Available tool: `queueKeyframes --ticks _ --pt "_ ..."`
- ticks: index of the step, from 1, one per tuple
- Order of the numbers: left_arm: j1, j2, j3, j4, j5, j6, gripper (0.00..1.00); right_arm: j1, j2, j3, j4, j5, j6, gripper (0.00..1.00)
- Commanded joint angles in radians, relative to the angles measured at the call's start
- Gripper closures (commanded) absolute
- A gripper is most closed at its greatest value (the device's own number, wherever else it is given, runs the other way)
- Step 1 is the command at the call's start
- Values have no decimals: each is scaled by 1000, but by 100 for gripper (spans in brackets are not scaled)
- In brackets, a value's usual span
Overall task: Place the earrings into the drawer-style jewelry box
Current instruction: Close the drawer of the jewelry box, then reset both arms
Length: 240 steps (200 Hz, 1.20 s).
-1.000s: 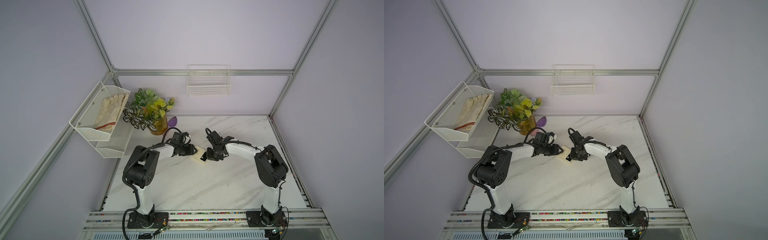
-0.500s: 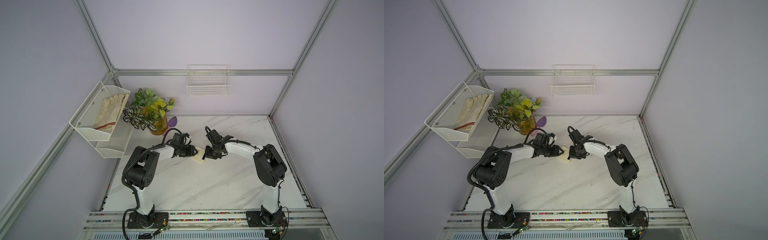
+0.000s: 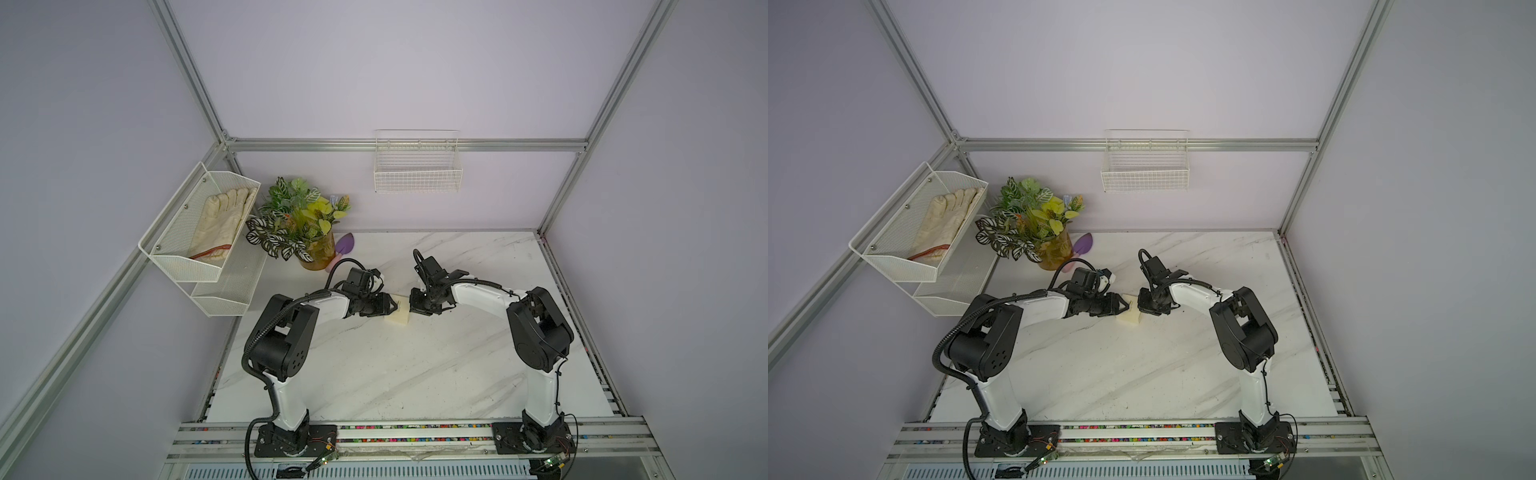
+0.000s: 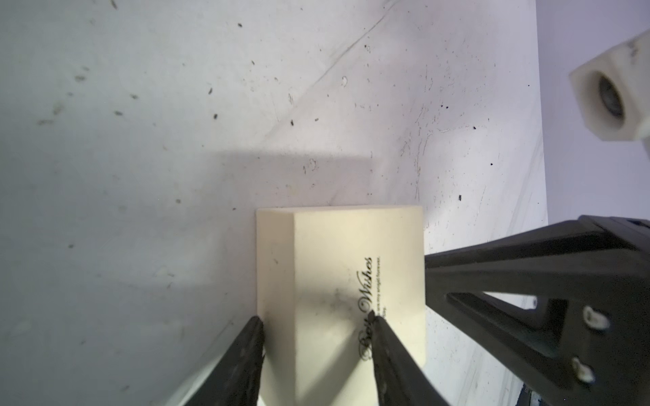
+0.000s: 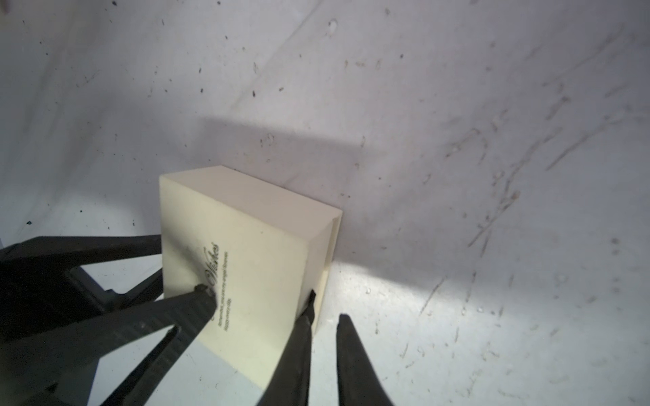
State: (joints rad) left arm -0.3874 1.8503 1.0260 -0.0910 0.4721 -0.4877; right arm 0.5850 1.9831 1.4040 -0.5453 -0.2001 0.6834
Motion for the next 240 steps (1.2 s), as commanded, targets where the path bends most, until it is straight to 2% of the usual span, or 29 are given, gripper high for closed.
queueKeyframes --ticks 1,26,68,84,102,110,137,142,152,162,171,188,197,218,240 --pt "-15 -81 -29 11 9 -5 51 -5 3 -16 39 -13 5 79" --pt "-16 -117 -14 -24 -79 -2 47 -10 -31 -46 15 41 -3 76" --pt "-13 -222 6 -95 -247 7 18 -13 -163 -150 -41 216 -40 70" --pt "-12 -292 2 -124 -337 17 10 -14 -272 -215 1 273 -49 61" --pt "-10 -396 -21 -144 -474 24 0 -15 -405 -285 60 356 -56 46" --pt "-9 -448 -38 -148 -554 23 0 -16 -463 -315 89 401 -63 40" --pt "-6 -625 -128 -149 -870 -13 0 -16 -667 -456 250 583 -112 33" --pt "-4 -654 -149 -141 -922 -18 0 -16 -700 -487 274 632 -112 27" --pt "-3 -708 -191 -129 -1024 -24 0 -17 -758 -544 319 722 -106 7" --pt "-2 -755 -234 -123 -1122 -33 0 -17 -796 -605 382 783 -137 6" --pt "0 -790 -273 -105 -1209 -36 0 -18 -821 -674 478 816 -190 11" --pt "3 -831 -347 -43 -1286 22 0 -20 -843 -774 640 882 -285 14" --pt "4 -840 -385 14 -1305 95 0 -25 -842 -806 699 924 -317 13" --pt "6 -853 -525 242 -1365 261 0 -60 -817 -846 790 955 -411 3" --pt "13 -873 -668 489 -1367 442 0 -124 -765 -903 927 930 -529 3"
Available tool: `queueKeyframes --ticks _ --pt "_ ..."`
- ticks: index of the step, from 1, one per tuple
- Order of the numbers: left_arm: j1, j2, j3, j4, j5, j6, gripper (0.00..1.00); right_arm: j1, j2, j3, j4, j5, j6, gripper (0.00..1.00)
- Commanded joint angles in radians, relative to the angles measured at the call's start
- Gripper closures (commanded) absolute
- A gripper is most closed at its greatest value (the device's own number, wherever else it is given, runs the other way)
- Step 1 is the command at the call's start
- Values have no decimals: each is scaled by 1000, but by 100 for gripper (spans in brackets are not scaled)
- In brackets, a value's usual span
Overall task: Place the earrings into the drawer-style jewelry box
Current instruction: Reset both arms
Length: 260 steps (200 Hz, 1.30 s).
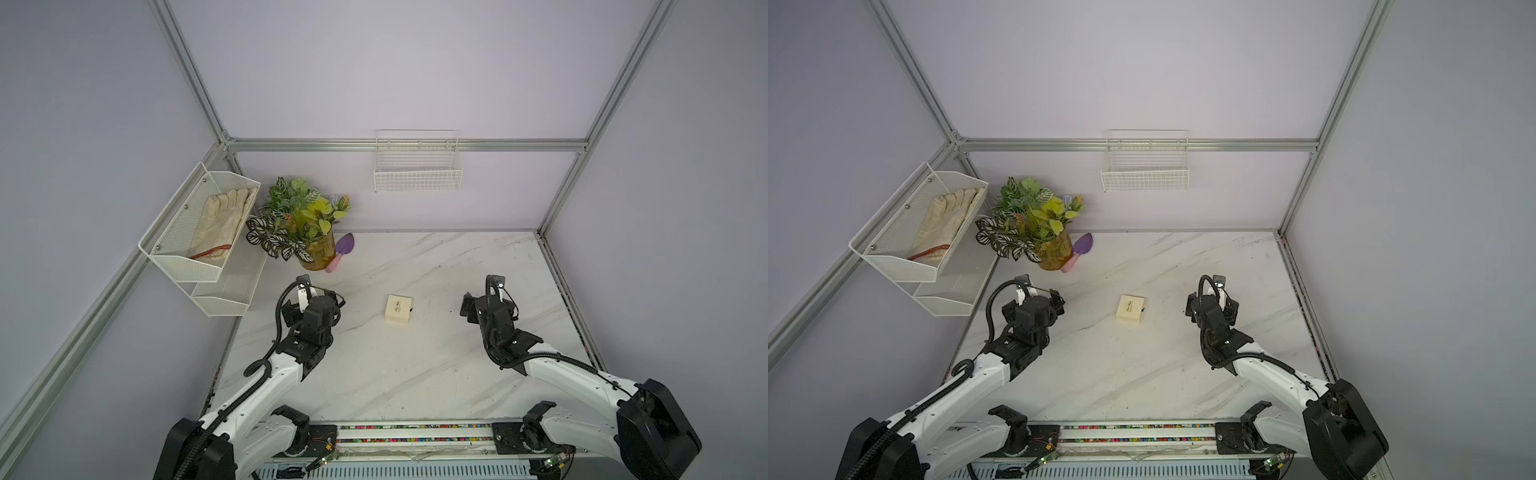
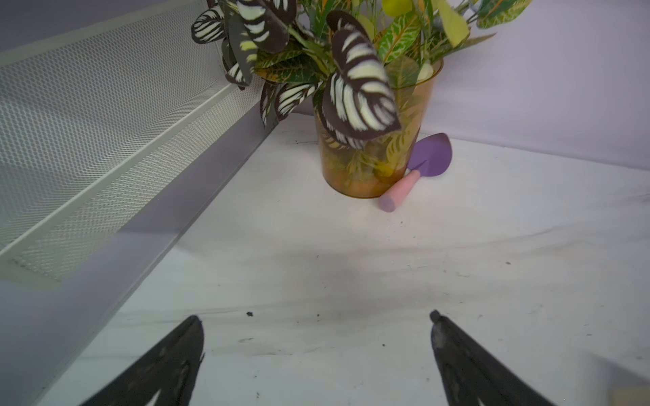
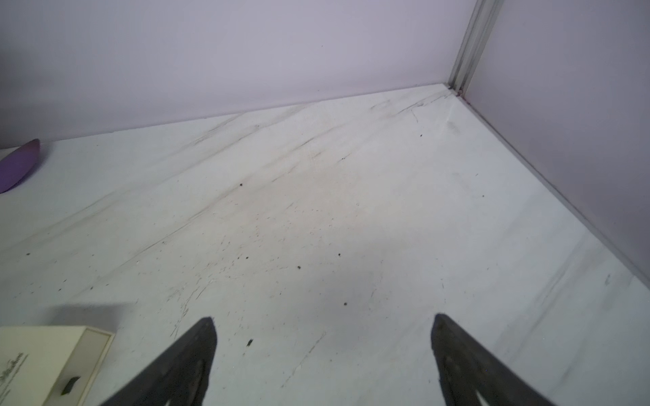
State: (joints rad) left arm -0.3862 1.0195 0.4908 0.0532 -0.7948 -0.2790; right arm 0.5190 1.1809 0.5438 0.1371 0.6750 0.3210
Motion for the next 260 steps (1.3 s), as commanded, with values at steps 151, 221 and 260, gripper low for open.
queueKeyframes --ticks 151,221,260 --pt "293 299 -205 809 423 385 0 -407 574 -154 1071 -431 -331 3" --pt "319 549 -174 1018 523 330 0 -429 605 -105 1006 -437 -306 3" --pt "360 550 -110 883 484 257 0 -429 605 -105 1006 -437 -306 3"
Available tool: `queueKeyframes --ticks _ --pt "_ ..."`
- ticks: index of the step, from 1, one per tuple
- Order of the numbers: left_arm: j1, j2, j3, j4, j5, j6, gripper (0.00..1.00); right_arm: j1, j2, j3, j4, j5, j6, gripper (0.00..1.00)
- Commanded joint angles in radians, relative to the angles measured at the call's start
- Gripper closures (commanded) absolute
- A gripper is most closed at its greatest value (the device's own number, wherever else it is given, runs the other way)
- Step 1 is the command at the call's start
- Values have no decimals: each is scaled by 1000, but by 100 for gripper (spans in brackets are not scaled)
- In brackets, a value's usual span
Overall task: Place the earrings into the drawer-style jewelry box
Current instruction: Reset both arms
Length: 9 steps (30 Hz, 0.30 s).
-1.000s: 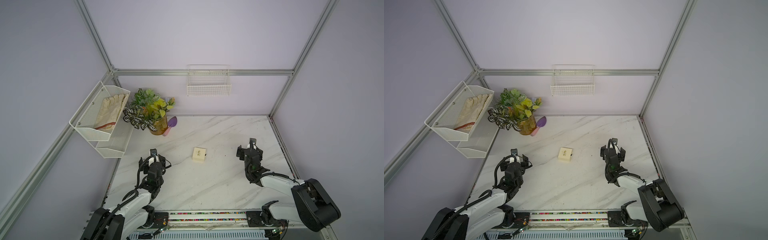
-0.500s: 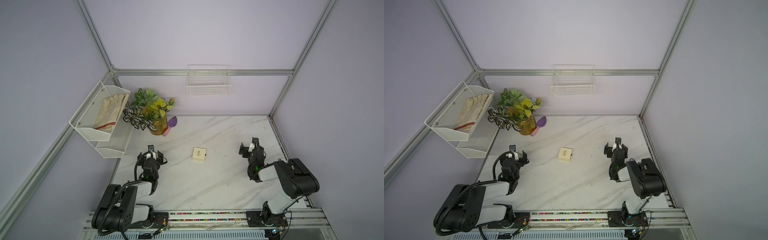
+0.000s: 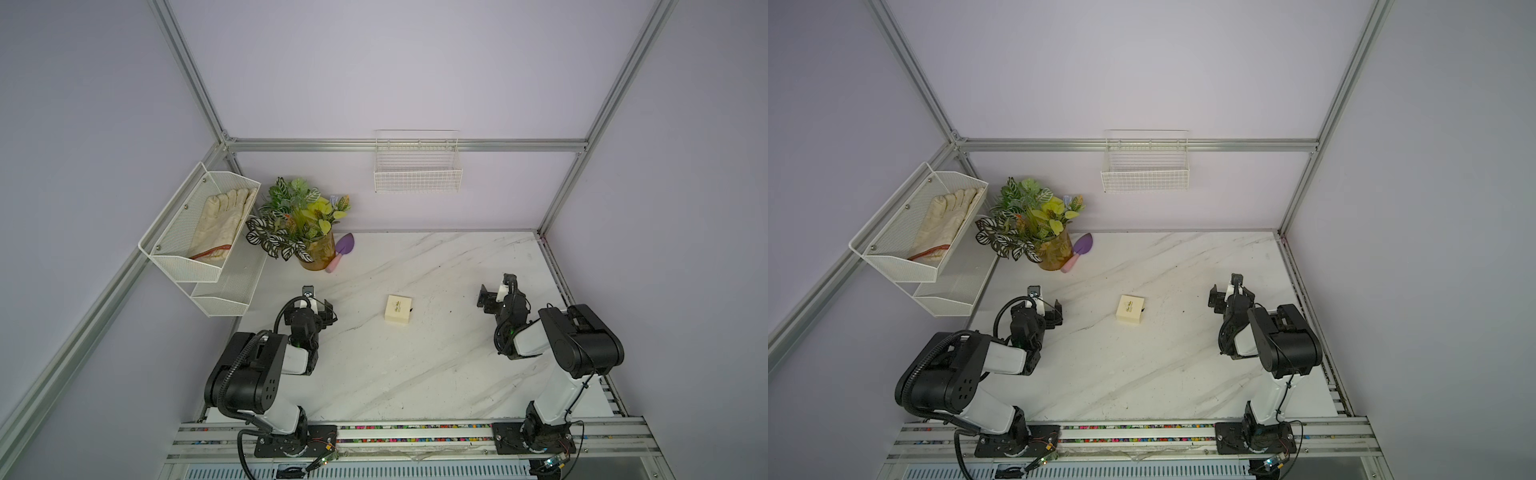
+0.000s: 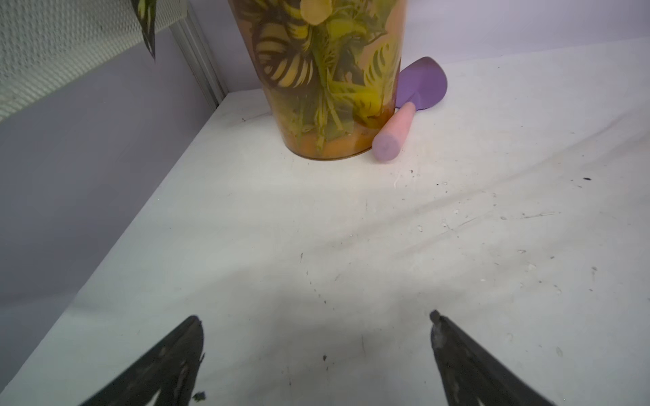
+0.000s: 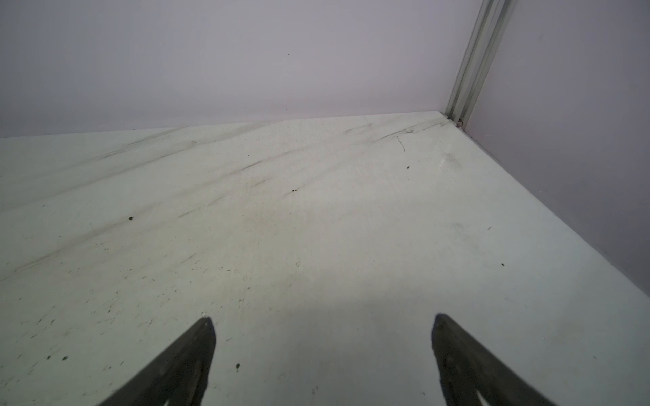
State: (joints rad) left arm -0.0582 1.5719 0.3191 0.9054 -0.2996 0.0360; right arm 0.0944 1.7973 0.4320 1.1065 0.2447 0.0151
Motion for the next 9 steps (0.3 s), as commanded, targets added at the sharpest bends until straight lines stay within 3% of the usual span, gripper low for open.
queueKeyframes --ticks 1,9 --pt "31 1 61 35 -13 -58 0 -4 -12 7 36 -7 -1 3" --pt "31 0 59 44 -15 -58 0 -53 -19 31 -19 -103 19 3"
